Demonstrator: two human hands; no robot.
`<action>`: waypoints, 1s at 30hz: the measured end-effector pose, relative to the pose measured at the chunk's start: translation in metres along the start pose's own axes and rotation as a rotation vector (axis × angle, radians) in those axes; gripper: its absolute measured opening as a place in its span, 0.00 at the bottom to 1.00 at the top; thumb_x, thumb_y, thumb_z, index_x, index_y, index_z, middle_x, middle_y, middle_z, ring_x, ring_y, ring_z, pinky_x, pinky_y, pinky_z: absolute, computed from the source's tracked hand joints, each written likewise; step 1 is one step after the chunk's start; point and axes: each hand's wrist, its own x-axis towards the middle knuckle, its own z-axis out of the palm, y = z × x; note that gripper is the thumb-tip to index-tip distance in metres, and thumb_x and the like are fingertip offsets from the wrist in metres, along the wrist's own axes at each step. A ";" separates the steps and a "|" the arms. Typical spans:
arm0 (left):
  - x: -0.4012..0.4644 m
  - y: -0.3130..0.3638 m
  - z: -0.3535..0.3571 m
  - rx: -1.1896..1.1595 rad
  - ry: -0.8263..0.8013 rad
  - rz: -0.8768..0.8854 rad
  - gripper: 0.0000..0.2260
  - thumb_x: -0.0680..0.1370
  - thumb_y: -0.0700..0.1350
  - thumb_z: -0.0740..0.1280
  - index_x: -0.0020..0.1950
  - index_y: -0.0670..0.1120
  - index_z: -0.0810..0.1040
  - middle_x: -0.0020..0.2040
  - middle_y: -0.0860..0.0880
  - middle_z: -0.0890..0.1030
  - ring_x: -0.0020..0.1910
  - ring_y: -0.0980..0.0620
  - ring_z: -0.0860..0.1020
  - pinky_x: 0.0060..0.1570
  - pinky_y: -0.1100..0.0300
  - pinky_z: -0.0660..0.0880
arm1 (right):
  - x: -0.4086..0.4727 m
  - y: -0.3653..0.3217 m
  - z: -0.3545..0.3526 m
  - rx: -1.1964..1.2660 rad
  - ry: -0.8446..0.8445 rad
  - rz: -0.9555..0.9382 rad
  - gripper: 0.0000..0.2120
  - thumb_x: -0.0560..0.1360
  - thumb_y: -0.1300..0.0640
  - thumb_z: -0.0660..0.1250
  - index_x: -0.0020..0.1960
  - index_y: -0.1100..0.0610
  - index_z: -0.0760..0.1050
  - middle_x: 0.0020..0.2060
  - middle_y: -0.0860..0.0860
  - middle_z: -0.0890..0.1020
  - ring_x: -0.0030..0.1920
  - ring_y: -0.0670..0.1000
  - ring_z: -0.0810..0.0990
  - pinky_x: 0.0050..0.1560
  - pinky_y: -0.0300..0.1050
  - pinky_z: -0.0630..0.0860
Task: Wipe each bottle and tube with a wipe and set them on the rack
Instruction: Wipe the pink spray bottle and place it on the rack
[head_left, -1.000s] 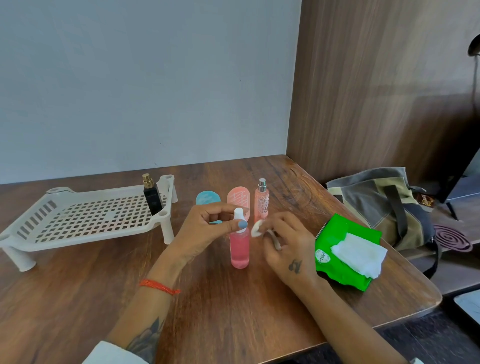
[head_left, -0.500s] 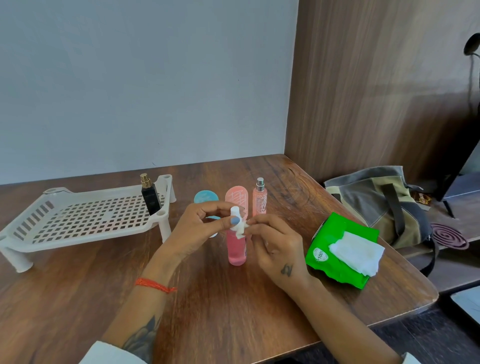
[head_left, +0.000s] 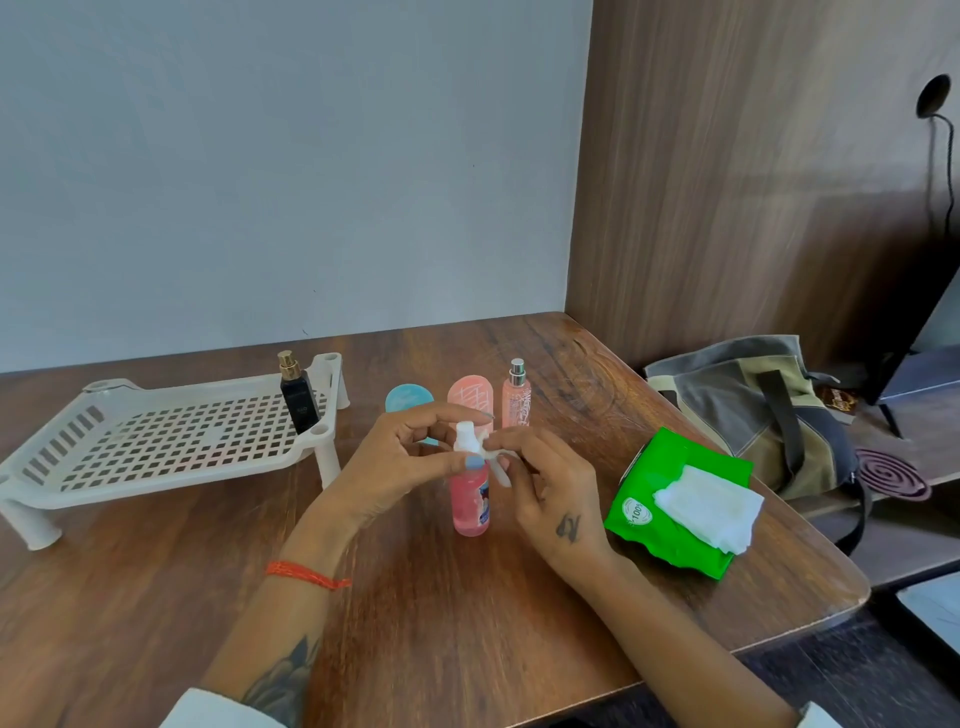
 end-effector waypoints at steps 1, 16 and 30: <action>0.000 0.000 0.000 -0.004 0.007 -0.010 0.15 0.69 0.37 0.73 0.48 0.56 0.80 0.45 0.56 0.83 0.50 0.52 0.80 0.46 0.65 0.78 | 0.000 0.000 0.001 -0.008 -0.028 0.006 0.15 0.75 0.53 0.57 0.51 0.58 0.81 0.47 0.50 0.83 0.49 0.40 0.77 0.49 0.24 0.72; 0.000 -0.003 0.001 0.090 -0.028 -0.096 0.13 0.70 0.41 0.74 0.48 0.57 0.79 0.43 0.61 0.83 0.47 0.64 0.79 0.41 0.73 0.74 | 0.002 0.001 -0.010 0.059 0.138 -0.008 0.06 0.69 0.62 0.66 0.42 0.60 0.81 0.40 0.52 0.82 0.42 0.43 0.78 0.42 0.30 0.74; 0.002 -0.001 -0.003 -0.086 0.113 -0.144 0.08 0.73 0.41 0.69 0.51 0.51 0.79 0.49 0.49 0.82 0.49 0.50 0.81 0.43 0.66 0.79 | -0.005 0.003 -0.008 -0.074 -0.208 -0.187 0.06 0.61 0.64 0.66 0.32 0.57 0.80 0.37 0.49 0.79 0.37 0.46 0.77 0.31 0.40 0.74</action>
